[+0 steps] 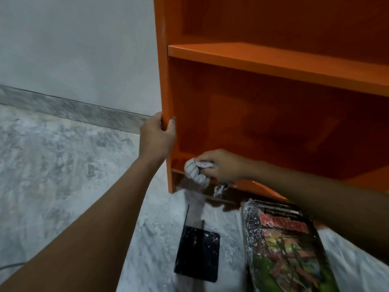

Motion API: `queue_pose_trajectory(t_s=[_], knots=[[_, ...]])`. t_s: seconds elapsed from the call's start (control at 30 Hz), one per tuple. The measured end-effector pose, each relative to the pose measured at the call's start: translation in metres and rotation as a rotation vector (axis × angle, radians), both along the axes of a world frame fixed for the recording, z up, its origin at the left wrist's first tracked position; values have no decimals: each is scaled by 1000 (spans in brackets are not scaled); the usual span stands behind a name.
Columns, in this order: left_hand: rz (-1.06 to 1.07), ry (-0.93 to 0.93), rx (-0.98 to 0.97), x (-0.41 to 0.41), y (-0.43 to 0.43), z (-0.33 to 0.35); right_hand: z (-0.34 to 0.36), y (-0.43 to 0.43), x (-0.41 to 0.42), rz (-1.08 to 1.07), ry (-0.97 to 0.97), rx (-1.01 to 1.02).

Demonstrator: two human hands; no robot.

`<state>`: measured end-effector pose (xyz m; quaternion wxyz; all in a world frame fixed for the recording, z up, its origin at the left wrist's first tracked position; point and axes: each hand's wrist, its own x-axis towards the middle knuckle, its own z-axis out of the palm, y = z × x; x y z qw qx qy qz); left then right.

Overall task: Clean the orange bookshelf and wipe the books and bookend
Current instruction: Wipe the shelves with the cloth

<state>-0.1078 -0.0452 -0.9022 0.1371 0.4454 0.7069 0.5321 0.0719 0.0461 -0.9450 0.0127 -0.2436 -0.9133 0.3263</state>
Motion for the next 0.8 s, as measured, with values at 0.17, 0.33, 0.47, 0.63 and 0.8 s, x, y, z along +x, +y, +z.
queue_pose_trajectory(t_s=[0.17, 0.33, 0.47, 0.63, 0.8], knots=[[130, -86, -49, 23, 2, -38, -4, 55, 39, -227, 199, -85], [178, -87, -197, 27, 1, -67, -52, 143, 73, -394, 287, -45], [227, -23, -232, 29, 8, -76, -52, 161, 73, -487, 241, 29], [257, -36, -230, 32, 11, -75, -77, 165, 59, -426, 121, 174], [287, -42, -254, 38, 10, -72, -81, 98, 41, -82, 46, 191]])
